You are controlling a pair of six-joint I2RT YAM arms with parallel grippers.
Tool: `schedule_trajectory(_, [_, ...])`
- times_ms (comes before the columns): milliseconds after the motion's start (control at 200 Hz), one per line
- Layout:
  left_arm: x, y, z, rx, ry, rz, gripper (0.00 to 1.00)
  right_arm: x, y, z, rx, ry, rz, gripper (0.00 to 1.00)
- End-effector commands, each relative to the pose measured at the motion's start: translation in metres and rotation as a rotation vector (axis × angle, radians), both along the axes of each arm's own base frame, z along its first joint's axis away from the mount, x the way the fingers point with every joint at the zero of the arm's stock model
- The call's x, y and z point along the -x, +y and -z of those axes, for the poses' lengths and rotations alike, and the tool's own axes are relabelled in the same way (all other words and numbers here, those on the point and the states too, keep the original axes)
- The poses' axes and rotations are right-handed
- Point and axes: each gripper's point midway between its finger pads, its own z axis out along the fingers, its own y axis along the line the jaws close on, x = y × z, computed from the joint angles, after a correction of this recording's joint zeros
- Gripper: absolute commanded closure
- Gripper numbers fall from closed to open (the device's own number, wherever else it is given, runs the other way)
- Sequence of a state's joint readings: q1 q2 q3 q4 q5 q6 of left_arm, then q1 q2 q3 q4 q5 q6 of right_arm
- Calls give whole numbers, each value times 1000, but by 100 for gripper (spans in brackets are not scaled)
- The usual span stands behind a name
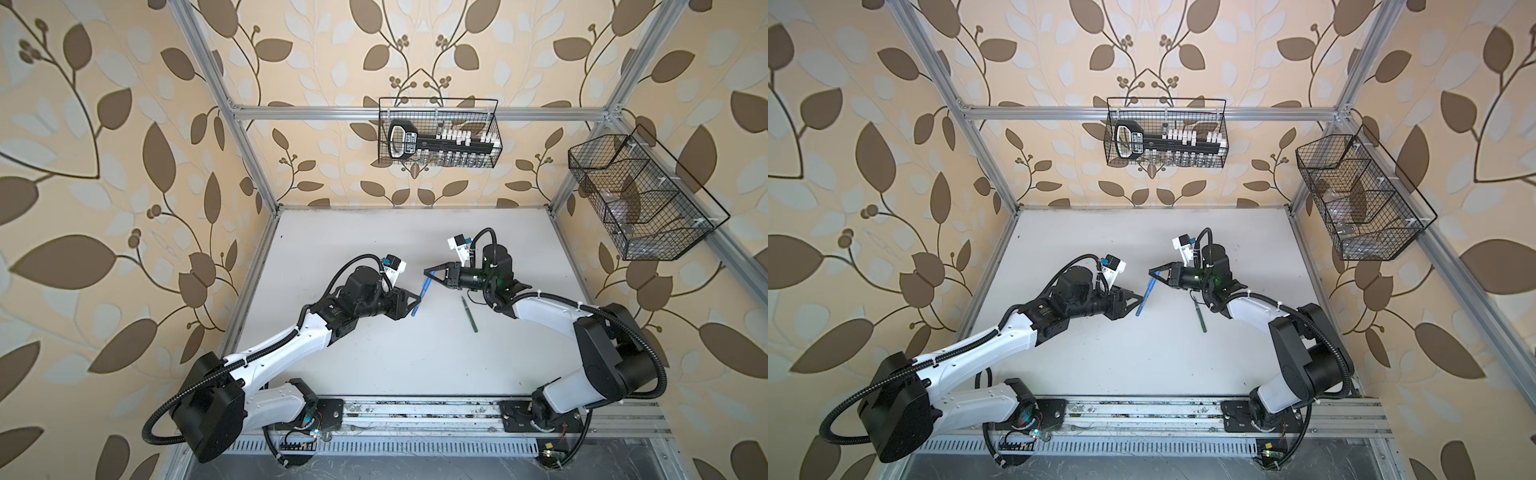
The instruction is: Insert the pens into the pen caps
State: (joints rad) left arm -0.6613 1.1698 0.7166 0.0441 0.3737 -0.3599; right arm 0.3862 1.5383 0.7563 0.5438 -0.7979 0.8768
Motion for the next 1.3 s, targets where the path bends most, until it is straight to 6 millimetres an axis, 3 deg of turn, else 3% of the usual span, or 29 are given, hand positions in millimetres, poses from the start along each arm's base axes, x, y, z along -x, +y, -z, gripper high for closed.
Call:
schedule_trajectory(0, [5,-5,-5,16,3,44,55,2,5,-24,-26,-60,-32,100])
schedule_trajectory(330, [5,-21,7,10,62,119,68,10,10,-37,-25,-95,-48,100])
schedule_trajectory(755, [-4,-17,-4,9,20,64,100,19,17,-38,3,-119,-86,100])
schedule_trajectory(940, [-25,-13,-30,7,-107,-3,100,37,24,-36,3,-136,-126,100])
schedule_trajectory(1100, [-57,-4,-74,-16,-348,-91,100,62,32,-17,17,-116,-182,100])
schedule_trajectory(1294, [-96,0,-126,71,-458,-98,100,86,31,3,41,-90,-223,100])
